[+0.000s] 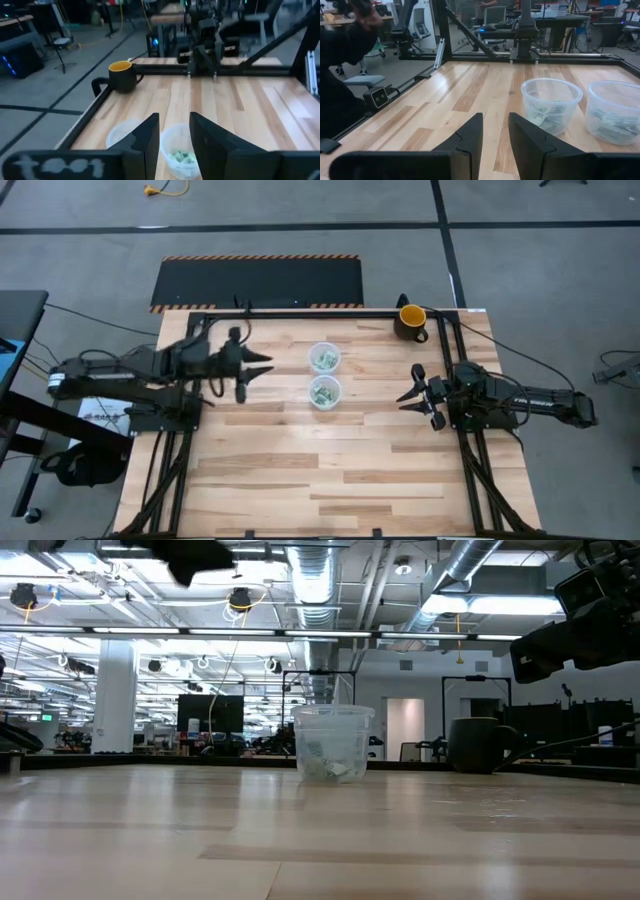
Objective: Pick and place items into bin
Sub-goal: Return to Home Position
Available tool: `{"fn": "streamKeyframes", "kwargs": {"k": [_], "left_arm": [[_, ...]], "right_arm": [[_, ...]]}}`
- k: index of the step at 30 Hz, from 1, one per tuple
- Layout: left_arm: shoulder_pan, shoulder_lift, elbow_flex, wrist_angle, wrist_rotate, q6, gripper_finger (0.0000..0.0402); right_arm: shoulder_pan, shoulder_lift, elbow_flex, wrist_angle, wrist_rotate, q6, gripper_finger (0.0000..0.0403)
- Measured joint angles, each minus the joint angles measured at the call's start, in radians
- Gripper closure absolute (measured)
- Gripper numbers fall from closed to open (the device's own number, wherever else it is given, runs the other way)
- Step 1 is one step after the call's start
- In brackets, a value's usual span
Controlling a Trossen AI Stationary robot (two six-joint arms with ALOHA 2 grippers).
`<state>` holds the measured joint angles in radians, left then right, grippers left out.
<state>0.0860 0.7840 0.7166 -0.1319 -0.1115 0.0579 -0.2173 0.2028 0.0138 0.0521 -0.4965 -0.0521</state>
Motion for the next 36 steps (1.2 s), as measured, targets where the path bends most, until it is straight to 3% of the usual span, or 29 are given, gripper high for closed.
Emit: {"fn": "streamKeyframes", "kwargs": {"k": [5,9,26,36], "left_arm": [[0.000,-0.197,-0.273,0.218,-0.001,-0.035,0.0304],[0.000,-0.329,-0.399,0.283,-0.001,-0.044,0.0304],[0.000,-0.733,-0.694,0.283,-0.036,-0.082,0.0304],[0.000,-0.779,-0.706,0.195,-0.058,-0.097,0.0304]], "right_arm": [[0.000,0.000,0.000,0.000,0.000,0.000,0.0316],[0.000,0.000,0.000,0.000,0.000,0.000,0.0316],[0.000,0.000,0.000,0.000,0.000,0.000,0.0316],[0.000,0.000,0.000,0.000,0.000,0.000,0.0316]]}}
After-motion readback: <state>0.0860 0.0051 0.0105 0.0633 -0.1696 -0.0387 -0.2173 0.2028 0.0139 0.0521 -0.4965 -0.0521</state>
